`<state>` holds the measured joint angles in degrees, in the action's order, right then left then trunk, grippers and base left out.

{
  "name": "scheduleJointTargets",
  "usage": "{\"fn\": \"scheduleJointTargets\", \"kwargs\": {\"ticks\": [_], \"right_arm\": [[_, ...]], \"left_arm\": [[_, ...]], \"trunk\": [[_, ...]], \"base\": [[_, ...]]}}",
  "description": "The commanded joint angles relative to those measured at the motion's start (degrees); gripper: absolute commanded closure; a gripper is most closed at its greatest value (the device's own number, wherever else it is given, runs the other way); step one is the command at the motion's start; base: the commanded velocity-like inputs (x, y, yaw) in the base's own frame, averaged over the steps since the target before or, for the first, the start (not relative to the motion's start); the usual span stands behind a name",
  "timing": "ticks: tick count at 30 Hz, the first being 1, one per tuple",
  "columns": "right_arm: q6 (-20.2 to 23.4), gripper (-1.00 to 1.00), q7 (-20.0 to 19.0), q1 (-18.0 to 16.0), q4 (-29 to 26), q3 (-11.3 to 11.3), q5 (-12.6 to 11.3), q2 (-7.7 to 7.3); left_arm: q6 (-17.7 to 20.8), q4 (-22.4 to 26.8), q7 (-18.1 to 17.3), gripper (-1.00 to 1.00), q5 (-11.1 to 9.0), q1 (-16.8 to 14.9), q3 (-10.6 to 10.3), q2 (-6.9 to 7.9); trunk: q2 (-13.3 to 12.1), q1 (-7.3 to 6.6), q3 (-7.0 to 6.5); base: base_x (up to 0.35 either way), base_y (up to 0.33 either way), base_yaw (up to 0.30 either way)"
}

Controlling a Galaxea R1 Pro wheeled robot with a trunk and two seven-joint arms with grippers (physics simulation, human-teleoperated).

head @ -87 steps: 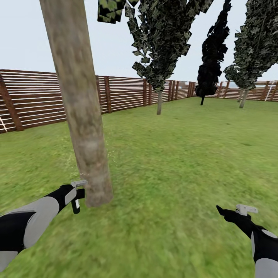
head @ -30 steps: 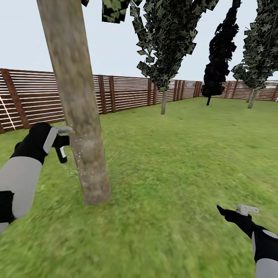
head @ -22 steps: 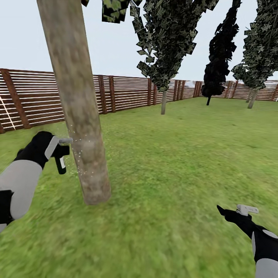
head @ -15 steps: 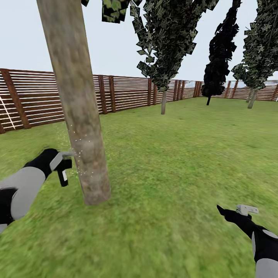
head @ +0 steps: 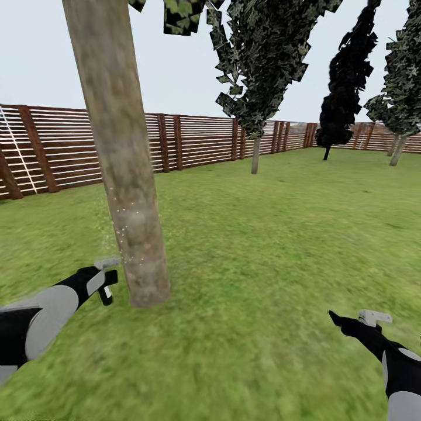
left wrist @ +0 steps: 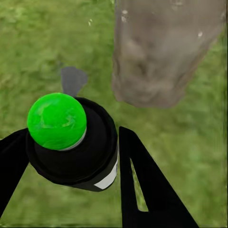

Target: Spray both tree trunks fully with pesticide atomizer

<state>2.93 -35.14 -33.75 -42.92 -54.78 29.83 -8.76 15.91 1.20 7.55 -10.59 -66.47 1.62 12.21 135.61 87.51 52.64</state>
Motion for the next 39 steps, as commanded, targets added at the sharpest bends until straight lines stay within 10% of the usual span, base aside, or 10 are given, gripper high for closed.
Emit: {"fn": "scheduleJointTargets", "kwargs": {"ticks": [1, 5, 39], "right_arm": [[0.0, -1.00, 0.0, 0.0, 0.0, 0.1, 0.0, -0.03], [0.1, -1.00, 0.3, 0.0, -0.2, 0.2, 0.2, 0.27], [-0.1, -1.00, 0.3, 0.0, 0.0, 0.2, 0.3, 0.50]], "left_arm": [[-0.6, 0.1, 0.0, 1.00, -1.5, 0.5, -0.2, -0.03], [-1.7, 0.1, 0.1, 1.00, -5.1, 1.4, -0.2, -0.16], [-3.3, 0.1, 0.1, 1.00, -5.1, 1.9, -0.2, -0.13]], "trunk": [[0.0, -0.01, -0.01], [0.0, -0.01, -0.01], [0.0, -0.01, -0.01]], "base": [[0.056, -0.307, 0.127], [0.064, -0.316, 0.229], [0.091, -0.322, 0.147]]}}
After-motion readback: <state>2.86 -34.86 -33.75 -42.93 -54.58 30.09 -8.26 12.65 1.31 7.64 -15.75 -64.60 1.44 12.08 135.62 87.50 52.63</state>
